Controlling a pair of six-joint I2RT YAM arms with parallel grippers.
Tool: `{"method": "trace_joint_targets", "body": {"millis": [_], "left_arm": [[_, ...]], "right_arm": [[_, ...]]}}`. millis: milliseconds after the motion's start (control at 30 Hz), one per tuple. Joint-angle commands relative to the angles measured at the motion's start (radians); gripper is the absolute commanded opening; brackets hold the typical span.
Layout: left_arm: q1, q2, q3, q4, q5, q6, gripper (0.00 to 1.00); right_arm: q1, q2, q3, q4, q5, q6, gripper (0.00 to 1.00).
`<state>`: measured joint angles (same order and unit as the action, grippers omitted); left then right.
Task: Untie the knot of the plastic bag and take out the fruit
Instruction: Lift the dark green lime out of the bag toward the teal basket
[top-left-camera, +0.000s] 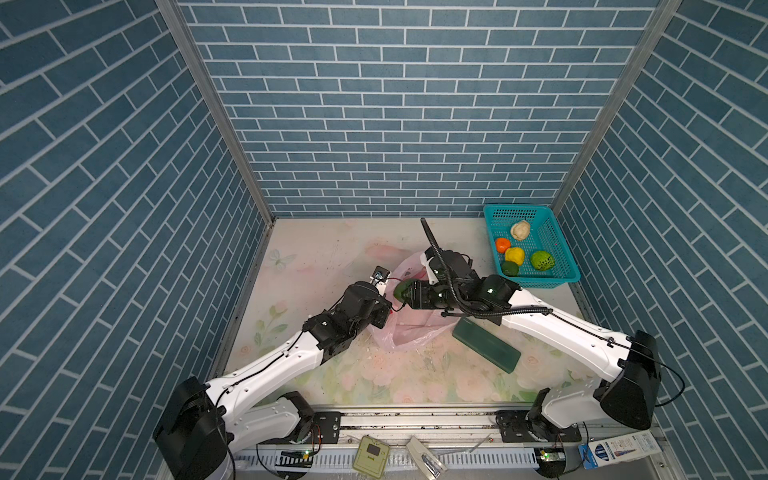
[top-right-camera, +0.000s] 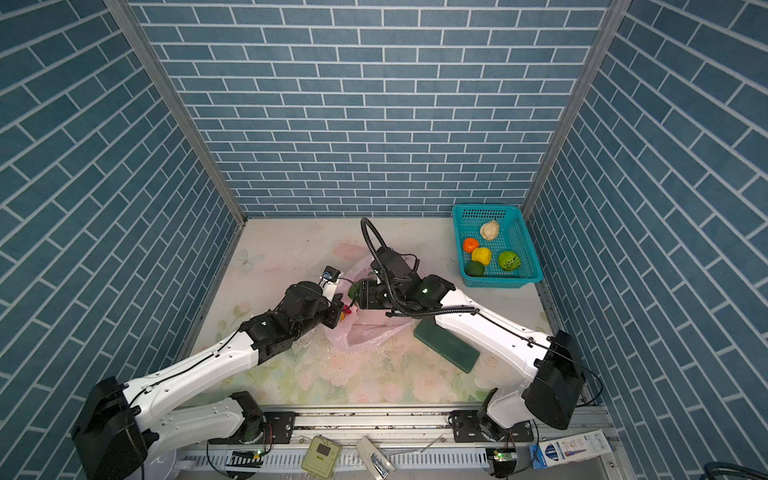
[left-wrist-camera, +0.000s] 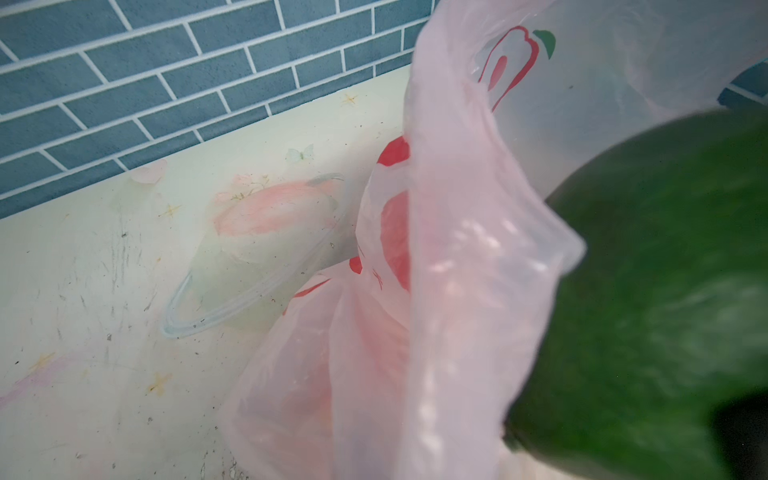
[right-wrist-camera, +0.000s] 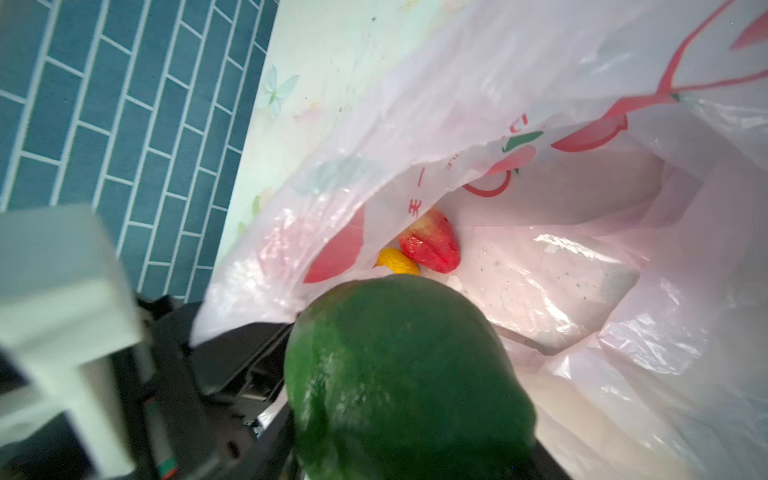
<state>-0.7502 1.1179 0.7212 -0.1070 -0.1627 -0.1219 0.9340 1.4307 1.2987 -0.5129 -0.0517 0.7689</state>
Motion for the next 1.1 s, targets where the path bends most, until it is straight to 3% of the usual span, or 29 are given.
{"method": "trace_joint_targets", "body": {"millis": [0, 300, 667, 733, 900, 1067], "left_arm": [[0.006, 0.005, 0.024, -0.002, -0.012, 0.004, 0.00], [0.006, 0.004, 0.026, -0.011, -0.002, 0.005, 0.00], [0.005, 0.012, 0.031, -0.010, 0.006, 0.008, 0.00], [0.006, 0.013, 0.031, -0.010, 0.008, 0.007, 0.00], [0.006, 0.014, 0.026, 0.000, 0.011, 0.005, 0.00], [0.006, 0.015, 0.025, 0.000, 0.014, 0.008, 0.00]], "right_arm": [[-0.036, -0.045, 0.097, -0.096, -0.012, -0.059, 0.53], [-0.221, -0.091, 0.220, -0.134, -0.027, -0.127, 0.53], [-0.629, -0.120, 0.165, -0.058, -0.030, -0.205, 0.55], [-0.711, -0.103, 0.133, -0.012, -0.075, -0.206, 0.55], [-0.877, -0.007, 0.063, 0.114, -0.062, -0.226, 0.55], [-0.970, 0.178, 0.083, 0.209, -0.046, -0.252, 0.55]]}}
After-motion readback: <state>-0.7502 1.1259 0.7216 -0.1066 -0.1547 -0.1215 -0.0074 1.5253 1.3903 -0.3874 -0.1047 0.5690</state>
